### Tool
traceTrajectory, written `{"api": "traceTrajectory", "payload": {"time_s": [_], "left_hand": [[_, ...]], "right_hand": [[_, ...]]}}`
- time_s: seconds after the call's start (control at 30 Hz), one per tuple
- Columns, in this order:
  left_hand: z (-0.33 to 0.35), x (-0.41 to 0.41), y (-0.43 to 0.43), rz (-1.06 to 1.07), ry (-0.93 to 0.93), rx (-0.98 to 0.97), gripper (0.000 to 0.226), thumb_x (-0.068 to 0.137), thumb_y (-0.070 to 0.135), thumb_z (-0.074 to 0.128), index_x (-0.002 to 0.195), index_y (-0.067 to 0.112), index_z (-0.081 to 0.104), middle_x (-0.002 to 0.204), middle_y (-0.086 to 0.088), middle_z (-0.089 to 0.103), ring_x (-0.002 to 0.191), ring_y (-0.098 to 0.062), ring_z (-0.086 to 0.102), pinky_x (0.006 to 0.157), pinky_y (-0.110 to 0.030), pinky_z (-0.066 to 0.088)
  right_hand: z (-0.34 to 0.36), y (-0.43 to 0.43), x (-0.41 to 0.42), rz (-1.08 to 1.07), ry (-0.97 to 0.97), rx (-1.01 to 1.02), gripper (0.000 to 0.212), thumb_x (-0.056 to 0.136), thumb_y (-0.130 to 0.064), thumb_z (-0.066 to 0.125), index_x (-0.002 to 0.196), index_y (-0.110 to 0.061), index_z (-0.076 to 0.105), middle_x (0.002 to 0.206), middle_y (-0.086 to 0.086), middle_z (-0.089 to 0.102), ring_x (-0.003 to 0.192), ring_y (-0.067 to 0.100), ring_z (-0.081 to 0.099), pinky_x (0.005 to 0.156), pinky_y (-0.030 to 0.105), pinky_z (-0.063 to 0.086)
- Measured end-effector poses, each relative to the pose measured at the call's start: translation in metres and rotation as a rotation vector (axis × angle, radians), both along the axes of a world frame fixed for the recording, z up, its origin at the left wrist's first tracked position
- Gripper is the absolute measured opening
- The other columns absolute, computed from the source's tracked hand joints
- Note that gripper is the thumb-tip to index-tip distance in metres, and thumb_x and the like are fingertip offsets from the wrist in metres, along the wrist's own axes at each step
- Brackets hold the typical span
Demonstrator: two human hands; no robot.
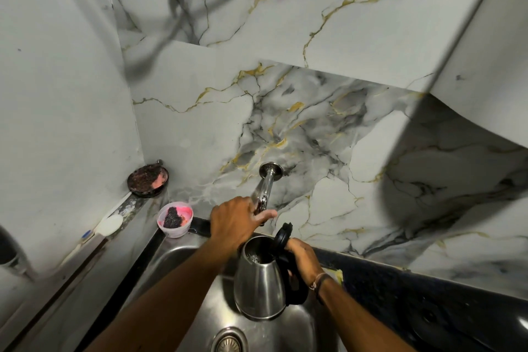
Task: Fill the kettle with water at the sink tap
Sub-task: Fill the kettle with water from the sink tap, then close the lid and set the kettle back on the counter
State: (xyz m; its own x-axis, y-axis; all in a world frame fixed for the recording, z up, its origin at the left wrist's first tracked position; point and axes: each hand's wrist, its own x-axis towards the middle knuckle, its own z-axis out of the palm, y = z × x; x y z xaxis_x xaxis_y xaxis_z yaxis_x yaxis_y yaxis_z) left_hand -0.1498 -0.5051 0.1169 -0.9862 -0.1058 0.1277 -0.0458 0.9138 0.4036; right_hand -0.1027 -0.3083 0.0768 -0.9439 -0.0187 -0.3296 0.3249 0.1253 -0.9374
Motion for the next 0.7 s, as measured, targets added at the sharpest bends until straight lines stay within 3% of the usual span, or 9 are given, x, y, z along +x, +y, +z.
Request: {"api": "traceTrajectory", "payload": {"time_s": [0.1, 0.2, 0.3, 0.37, 0.47, 0.57, 0.63, 0.7], "left_hand": [[-0.032, 0.025, -0.021, 0.153, 0.031, 0.53, 0.071, 0.097, 0.085, 0.049, 0.133, 0.027, 0.071, 0.123, 0.011, 0.073, 0.106, -0.017, 0.071, 0.092, -0.038, 0.053], [-0.078, 0.063, -0.035, 0.132, -0.135, 1.007, 0.076, 0.092, 0.065, 0.08, 0.149, 0.019, 0.061, 0.152, -0.016, 0.07, 0.135, -0.033, 0.068, 0.115, -0.046, 0.052], [-0.114, 0.104, -0.03, 0.008, -0.381, 0.995, 0.143, 0.05, 0.06, 0.103, 0.171, 0.014, 0.041, 0.166, -0.014, 0.052, 0.156, -0.036, 0.05, 0.128, -0.052, 0.045], [-0.131, 0.127, -0.014, -0.068, -0.427, 0.934, 0.175, 0.029, 0.065, 0.112, 0.176, 0.017, 0.03, 0.167, 0.0, 0.048, 0.159, -0.027, 0.046, 0.132, -0.049, 0.042], [-0.144, 0.149, 0.029, -0.169, -0.368, 1.018, 0.165, 0.028, 0.043, 0.121, 0.169, 0.028, 0.038, 0.16, 0.008, 0.067, 0.152, -0.02, 0.061, 0.126, -0.046, 0.052], [-0.147, 0.162, 0.073, -0.111, -0.245, 1.143, 0.161, 0.03, 0.024, 0.123, 0.168, 0.02, 0.041, 0.156, -0.01, 0.069, 0.146, -0.036, 0.065, 0.12, -0.065, 0.054], [-0.147, 0.17, 0.098, -0.075, -0.21, 1.232, 0.17, 0.022, 0.028, 0.122, 0.17, 0.016, 0.039, 0.156, -0.014, 0.068, 0.146, -0.04, 0.064, 0.12, -0.069, 0.052], [-0.146, 0.179, 0.124, -0.08, -0.165, 1.248, 0.164, 0.023, 0.029, 0.122, 0.167, 0.025, 0.044, 0.152, -0.006, 0.073, 0.142, -0.031, 0.068, 0.116, -0.063, 0.058]], "right_hand": [[0.0, 0.005, 0.004, 0.003, 0.015, 0.003, 0.038, 0.06, -0.057, 0.069, 0.071, -0.021, 0.063, 0.073, 0.0, 0.063, 0.069, 0.014, 0.057, 0.068, 0.035, 0.045], [-0.001, 0.016, 0.015, 0.033, 0.04, -0.034, 0.029, 0.07, -0.046, 0.07, 0.07, -0.017, 0.069, 0.074, -0.001, 0.067, 0.072, 0.012, 0.061, 0.07, 0.031, 0.052], [-0.002, 0.035, 0.027, 0.072, 0.066, -0.063, 0.041, 0.085, -0.038, 0.067, 0.092, 0.003, 0.07, 0.093, 0.012, 0.069, 0.091, 0.024, 0.064, 0.085, 0.041, 0.053], [0.003, 0.045, 0.037, 0.062, 0.068, -0.095, 0.037, 0.078, -0.045, 0.07, 0.09, -0.01, 0.076, 0.092, 0.008, 0.073, 0.09, 0.021, 0.067, 0.083, 0.035, 0.054], [0.004, 0.068, 0.051, 0.093, 0.061, -0.114, 0.036, 0.074, -0.051, 0.073, 0.088, -0.02, 0.085, 0.092, 0.0, 0.083, 0.089, 0.013, 0.077, 0.08, 0.025, 0.06], [0.006, 0.096, 0.066, 0.118, 0.085, -0.114, 0.047, 0.07, -0.063, 0.083, 0.093, -0.022, 0.086, 0.096, -0.001, 0.084, 0.092, 0.009, 0.078, 0.077, 0.02, 0.061], [0.005, 0.121, 0.075, 0.103, 0.087, -0.124, 0.059, 0.066, -0.071, 0.085, 0.098, -0.022, 0.086, 0.1, 0.0, 0.084, 0.096, 0.009, 0.078, 0.08, 0.022, 0.062], [0.005, 0.147, 0.082, 0.1, 0.097, -0.122, 0.061, 0.065, -0.072, 0.084, 0.099, -0.022, 0.085, 0.102, 0.001, 0.084, 0.098, 0.011, 0.077, 0.084, 0.024, 0.06]]}}
